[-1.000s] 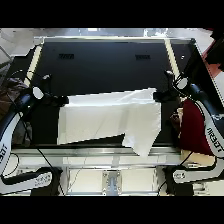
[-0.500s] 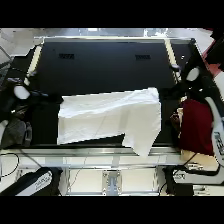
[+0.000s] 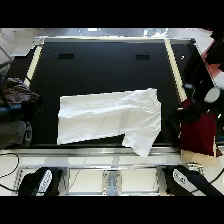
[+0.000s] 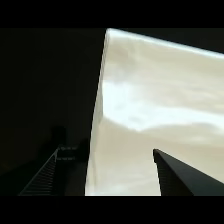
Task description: Fold the shirts.
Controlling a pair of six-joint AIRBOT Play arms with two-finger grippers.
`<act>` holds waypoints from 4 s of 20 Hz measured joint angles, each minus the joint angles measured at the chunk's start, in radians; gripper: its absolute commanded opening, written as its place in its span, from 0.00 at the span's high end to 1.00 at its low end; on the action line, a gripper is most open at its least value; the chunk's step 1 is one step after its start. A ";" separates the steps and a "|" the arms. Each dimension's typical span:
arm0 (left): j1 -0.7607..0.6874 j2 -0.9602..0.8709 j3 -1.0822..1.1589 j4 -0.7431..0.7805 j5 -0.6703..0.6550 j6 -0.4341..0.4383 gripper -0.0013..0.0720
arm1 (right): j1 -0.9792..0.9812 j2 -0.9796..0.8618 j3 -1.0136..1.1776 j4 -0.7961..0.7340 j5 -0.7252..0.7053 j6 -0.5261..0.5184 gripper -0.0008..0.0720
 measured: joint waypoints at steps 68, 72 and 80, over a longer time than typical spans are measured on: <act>0.172 0.217 -0.369 -0.406 0.174 -0.157 0.97 | 0.100 0.134 -0.136 0.494 -0.056 -0.023 0.97; 0.168 0.084 -0.212 -0.378 0.185 -0.074 0.97 | 0.100 0.119 -0.015 0.460 -0.109 -0.005 0.97; -0.020 -0.397 0.098 -0.233 0.228 0.002 0.97 | 0.164 -0.168 0.185 0.422 -0.356 -0.011 0.97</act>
